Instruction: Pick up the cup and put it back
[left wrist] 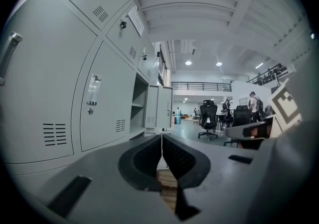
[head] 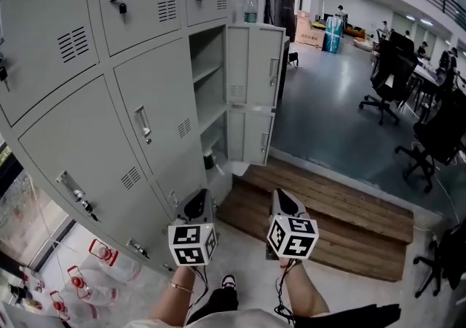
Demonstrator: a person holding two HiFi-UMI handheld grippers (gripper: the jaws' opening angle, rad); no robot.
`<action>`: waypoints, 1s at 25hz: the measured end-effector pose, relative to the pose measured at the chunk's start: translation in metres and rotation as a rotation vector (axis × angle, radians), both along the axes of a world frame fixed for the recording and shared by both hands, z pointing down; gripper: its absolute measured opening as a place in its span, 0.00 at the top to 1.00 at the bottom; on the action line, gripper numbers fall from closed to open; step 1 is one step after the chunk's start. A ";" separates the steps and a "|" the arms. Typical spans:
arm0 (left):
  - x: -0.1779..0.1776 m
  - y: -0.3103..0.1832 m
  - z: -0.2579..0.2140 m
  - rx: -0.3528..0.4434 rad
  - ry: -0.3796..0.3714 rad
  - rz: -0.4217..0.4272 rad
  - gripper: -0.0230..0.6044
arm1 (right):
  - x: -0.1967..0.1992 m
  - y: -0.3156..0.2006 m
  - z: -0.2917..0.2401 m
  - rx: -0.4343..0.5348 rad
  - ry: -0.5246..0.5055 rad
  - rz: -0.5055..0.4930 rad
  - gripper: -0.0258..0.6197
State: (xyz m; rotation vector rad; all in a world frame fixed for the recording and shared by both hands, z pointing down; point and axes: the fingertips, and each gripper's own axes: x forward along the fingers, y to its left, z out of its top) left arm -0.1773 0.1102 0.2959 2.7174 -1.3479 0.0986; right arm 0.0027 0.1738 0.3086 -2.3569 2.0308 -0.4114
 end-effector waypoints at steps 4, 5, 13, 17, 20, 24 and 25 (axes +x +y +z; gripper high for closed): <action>0.011 -0.019 0.006 0.003 -0.012 0.010 0.95 | 0.008 -0.020 0.009 -0.006 -0.005 -0.003 0.97; 0.014 -0.026 0.008 0.007 -0.012 0.011 0.95 | 0.012 -0.026 0.010 -0.002 -0.005 -0.003 0.97; 0.051 -0.106 0.018 -0.009 0.015 -0.003 0.95 | 0.045 -0.100 0.016 -0.027 0.048 -0.037 0.97; 0.078 -0.153 0.012 -0.002 0.021 -0.005 0.95 | 0.071 -0.146 0.010 -0.029 0.068 -0.046 0.97; 0.096 -0.186 0.010 0.001 0.021 -0.008 0.95 | 0.091 -0.180 0.008 -0.029 0.071 -0.045 0.97; 0.113 -0.225 0.011 -0.002 0.021 -0.021 0.95 | 0.111 -0.221 0.009 -0.033 0.073 -0.055 0.97; 0.116 -0.234 0.012 -0.005 0.022 -0.025 0.95 | 0.114 -0.230 0.009 -0.034 0.074 -0.059 0.97</action>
